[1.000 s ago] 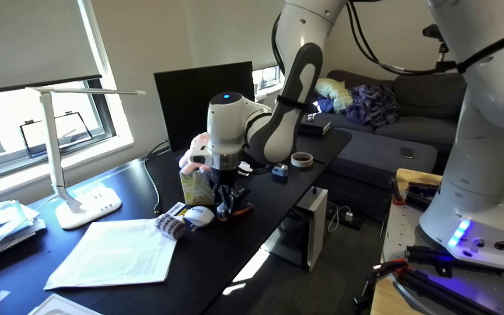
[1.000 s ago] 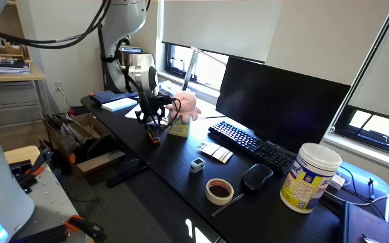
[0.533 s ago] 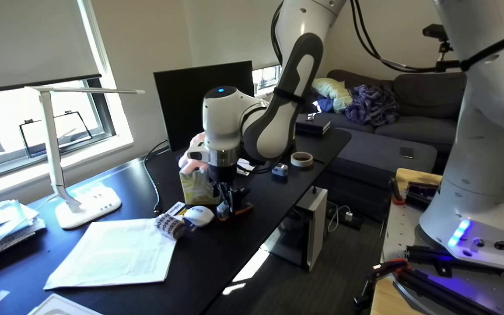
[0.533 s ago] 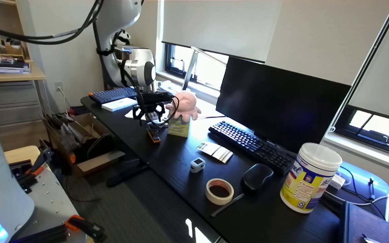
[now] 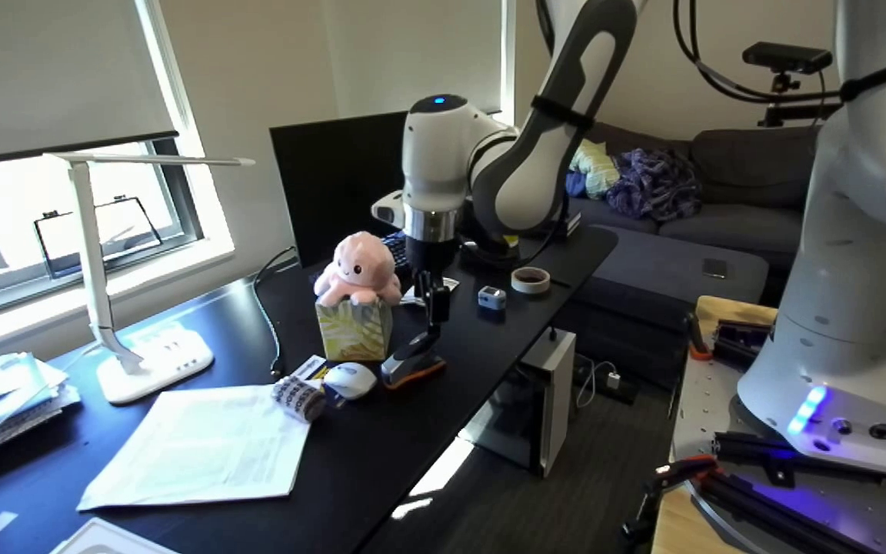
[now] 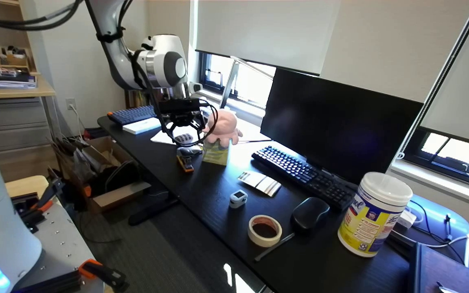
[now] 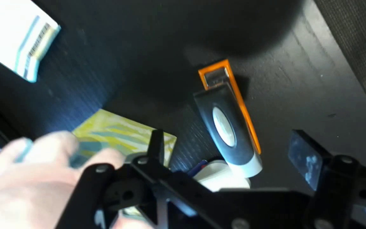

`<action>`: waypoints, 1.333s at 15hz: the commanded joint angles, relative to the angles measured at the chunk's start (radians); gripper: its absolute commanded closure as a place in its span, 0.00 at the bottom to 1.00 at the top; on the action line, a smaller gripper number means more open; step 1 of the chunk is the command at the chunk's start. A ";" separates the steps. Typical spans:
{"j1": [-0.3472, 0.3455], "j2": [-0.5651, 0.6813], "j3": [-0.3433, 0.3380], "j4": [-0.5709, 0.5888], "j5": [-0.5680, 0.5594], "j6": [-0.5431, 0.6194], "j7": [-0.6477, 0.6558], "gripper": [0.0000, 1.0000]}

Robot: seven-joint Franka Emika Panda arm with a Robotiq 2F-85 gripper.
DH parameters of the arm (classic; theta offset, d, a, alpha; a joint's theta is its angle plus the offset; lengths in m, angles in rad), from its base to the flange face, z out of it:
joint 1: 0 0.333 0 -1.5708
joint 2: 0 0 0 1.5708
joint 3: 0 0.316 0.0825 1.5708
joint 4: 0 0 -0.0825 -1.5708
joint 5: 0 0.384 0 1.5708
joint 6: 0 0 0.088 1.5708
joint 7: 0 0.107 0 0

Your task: Move the stapler and black spectacle case to the left side of the desk

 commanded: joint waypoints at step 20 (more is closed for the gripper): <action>-0.445 0.180 -0.335 0.423 0.355 -0.222 -0.139 0.00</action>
